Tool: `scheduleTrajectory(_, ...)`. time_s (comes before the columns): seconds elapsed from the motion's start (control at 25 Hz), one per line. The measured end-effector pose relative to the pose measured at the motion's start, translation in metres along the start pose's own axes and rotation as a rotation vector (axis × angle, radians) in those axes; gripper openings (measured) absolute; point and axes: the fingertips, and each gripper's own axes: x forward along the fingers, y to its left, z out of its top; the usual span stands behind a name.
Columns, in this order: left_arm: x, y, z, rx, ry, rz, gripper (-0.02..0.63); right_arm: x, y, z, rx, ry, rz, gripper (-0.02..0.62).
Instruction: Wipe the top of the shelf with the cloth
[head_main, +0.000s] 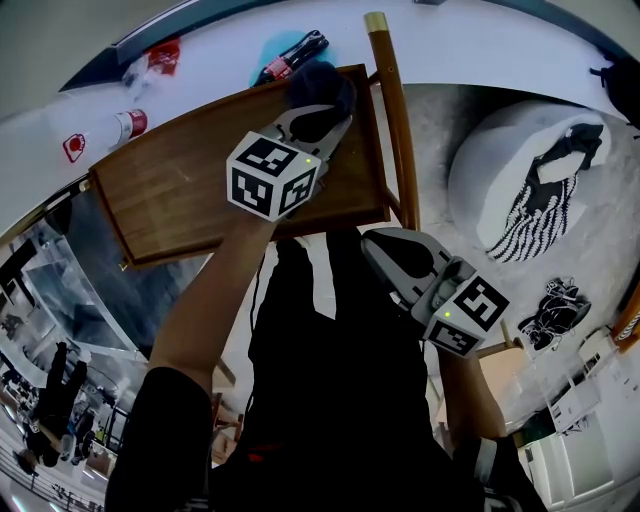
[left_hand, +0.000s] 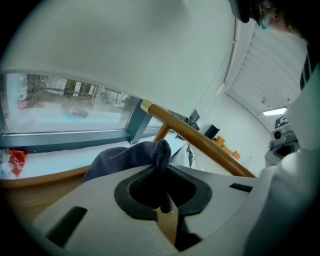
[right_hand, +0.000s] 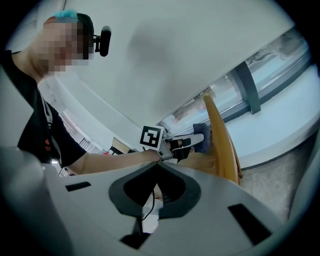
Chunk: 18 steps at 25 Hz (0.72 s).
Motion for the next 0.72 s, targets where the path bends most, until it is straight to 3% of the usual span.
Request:
scheduleTrajectory(0.36, -0.061, 0.008, 0.023, -0.016, -0.102, 0.046, 0.052, 0.023, 0.028, 0.002, -0.037, 0.021, 0.037, 0.005)
scheduleTrajectory(0.72, -0.157, 0.040, 0.016, -0.058, -0.193, 0.142, 0.052, 0.066, 0.075, -0.012, -0.095, 0.083, 0.092, 0.005)
